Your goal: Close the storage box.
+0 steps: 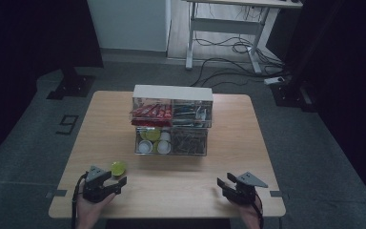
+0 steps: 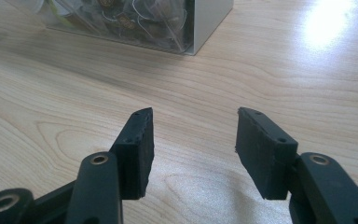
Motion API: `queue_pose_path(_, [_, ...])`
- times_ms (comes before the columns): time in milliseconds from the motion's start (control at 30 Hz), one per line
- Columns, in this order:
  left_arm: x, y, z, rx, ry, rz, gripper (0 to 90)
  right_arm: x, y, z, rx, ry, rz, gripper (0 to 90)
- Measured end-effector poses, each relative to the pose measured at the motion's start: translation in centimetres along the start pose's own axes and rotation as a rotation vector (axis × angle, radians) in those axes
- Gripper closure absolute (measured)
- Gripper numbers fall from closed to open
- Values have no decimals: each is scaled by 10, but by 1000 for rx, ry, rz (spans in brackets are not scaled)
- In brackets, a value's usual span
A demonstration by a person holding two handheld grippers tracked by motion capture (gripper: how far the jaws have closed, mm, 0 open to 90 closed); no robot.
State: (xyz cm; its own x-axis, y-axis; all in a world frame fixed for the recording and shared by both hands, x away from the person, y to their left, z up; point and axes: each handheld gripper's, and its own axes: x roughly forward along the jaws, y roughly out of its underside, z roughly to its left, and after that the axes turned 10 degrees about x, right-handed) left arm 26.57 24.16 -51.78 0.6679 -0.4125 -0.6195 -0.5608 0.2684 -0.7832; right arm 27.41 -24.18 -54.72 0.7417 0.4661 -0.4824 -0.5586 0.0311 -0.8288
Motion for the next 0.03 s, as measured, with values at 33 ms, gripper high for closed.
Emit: queue_pose_path(33, [0, 0, 0, 0, 0, -1, 292, 0, 0, 0, 0, 0, -1, 459])
